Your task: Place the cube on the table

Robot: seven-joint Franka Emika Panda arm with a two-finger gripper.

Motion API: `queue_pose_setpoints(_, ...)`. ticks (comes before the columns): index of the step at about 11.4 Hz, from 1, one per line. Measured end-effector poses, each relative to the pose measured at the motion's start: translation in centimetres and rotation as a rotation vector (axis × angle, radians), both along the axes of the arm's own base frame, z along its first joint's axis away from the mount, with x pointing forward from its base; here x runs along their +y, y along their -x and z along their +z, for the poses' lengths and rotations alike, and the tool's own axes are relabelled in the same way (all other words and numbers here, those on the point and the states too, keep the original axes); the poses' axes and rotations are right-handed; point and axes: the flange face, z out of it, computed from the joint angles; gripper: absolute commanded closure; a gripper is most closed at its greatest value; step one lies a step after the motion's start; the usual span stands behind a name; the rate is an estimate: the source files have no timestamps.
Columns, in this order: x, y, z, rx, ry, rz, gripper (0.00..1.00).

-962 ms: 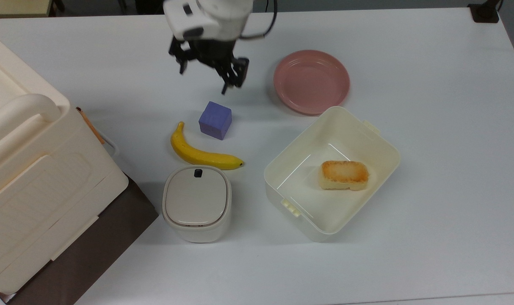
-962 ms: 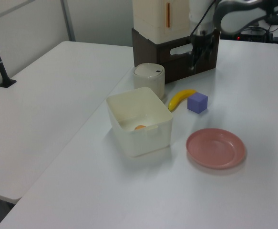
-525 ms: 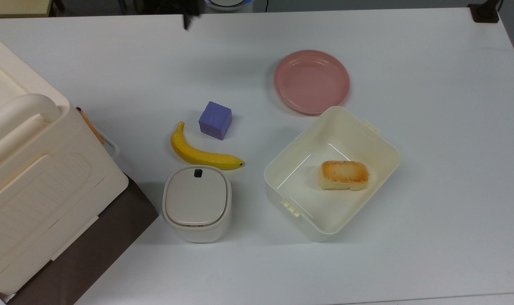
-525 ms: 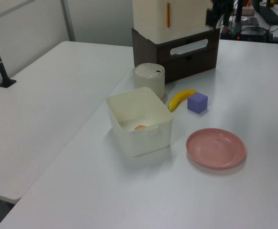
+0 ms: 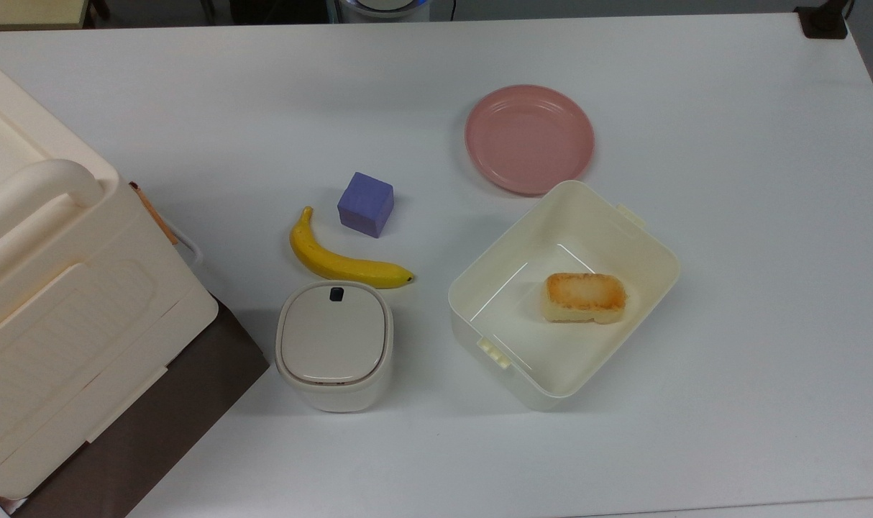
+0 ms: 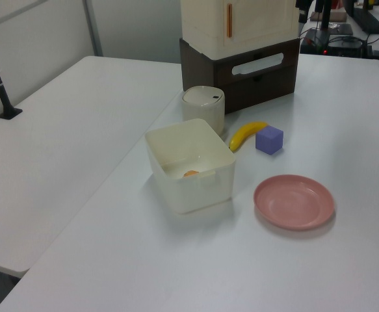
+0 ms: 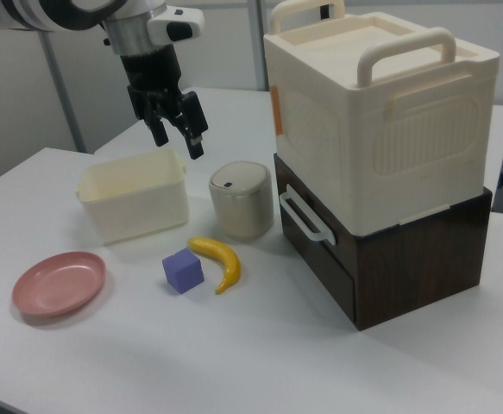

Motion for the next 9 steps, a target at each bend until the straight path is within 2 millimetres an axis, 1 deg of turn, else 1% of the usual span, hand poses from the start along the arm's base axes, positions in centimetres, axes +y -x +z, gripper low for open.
queue_pose_setpoints(3, 0.11, -0.63, -0.97, -0.018, 0.007, 0.056, 0.0)
queue_pose_setpoints(9, 0.31, -0.67, -1.29, -0.014, -0.009, 0.069, 0.0)
